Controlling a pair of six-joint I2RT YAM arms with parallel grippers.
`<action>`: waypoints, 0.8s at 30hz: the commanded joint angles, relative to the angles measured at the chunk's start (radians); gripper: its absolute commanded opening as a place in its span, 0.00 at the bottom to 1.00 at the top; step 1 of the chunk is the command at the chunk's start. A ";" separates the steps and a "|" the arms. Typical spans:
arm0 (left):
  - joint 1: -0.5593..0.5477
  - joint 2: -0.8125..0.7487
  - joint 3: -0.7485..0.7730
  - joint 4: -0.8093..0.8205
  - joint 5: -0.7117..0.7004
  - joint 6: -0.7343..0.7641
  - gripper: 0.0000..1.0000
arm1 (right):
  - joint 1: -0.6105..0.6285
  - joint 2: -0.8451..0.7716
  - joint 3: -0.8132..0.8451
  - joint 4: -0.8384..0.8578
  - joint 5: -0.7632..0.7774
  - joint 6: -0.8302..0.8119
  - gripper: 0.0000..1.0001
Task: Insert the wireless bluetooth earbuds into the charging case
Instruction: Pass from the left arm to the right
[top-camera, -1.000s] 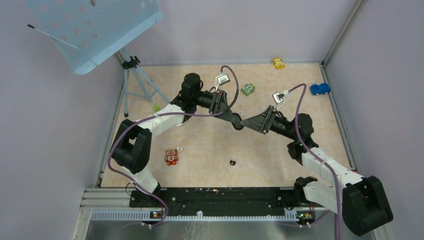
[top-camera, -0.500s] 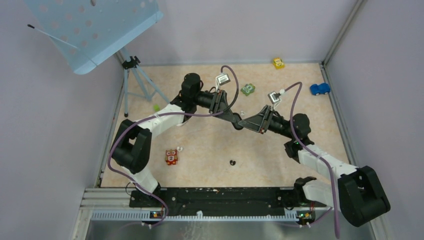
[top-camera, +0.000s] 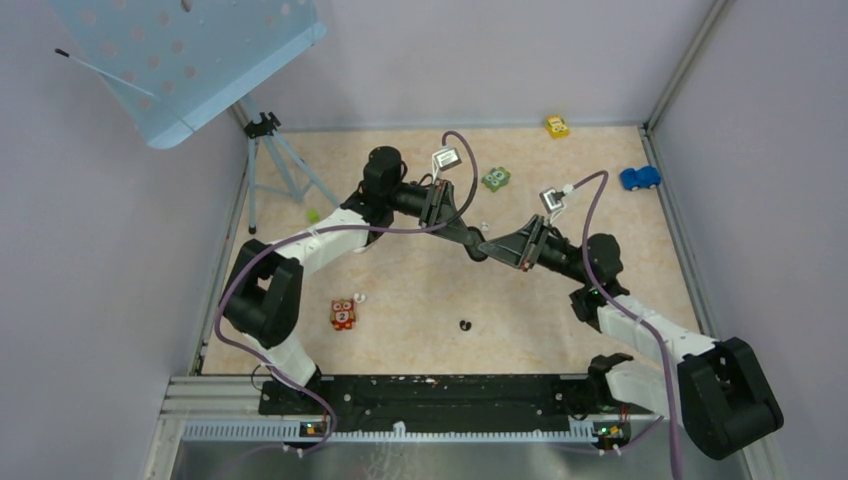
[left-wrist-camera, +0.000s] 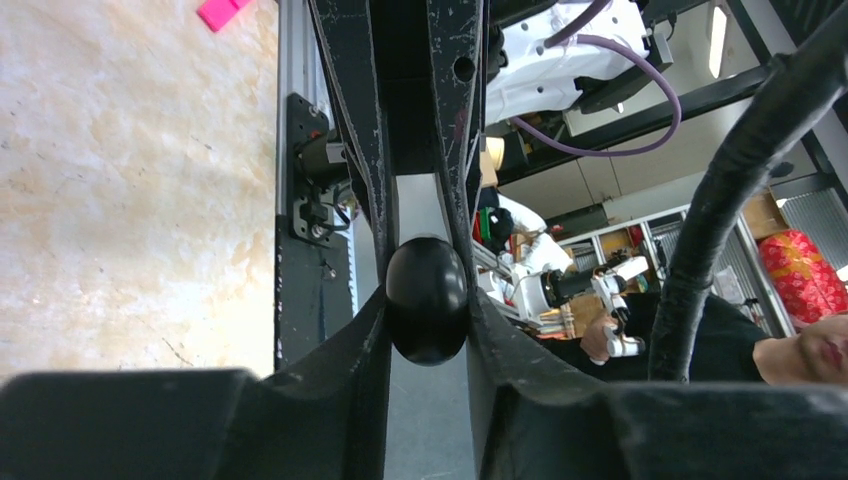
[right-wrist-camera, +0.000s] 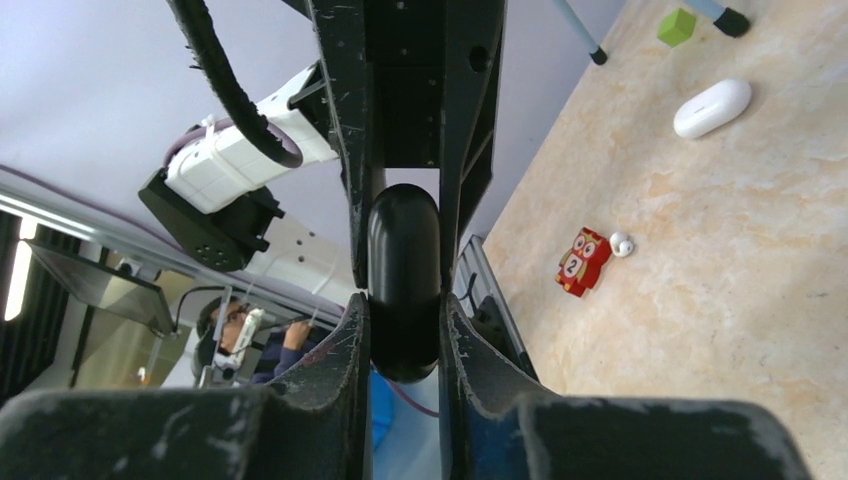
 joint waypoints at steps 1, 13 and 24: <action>0.009 -0.034 0.019 0.053 -0.004 0.007 0.08 | 0.008 -0.012 -0.027 0.062 0.030 0.030 0.00; 0.008 -0.087 -0.003 0.094 0.010 0.002 0.04 | 0.007 0.143 -0.106 0.441 0.051 0.259 0.00; 0.013 -0.102 -0.012 0.126 -0.007 -0.024 0.32 | 0.007 0.221 -0.131 0.580 0.092 0.334 0.00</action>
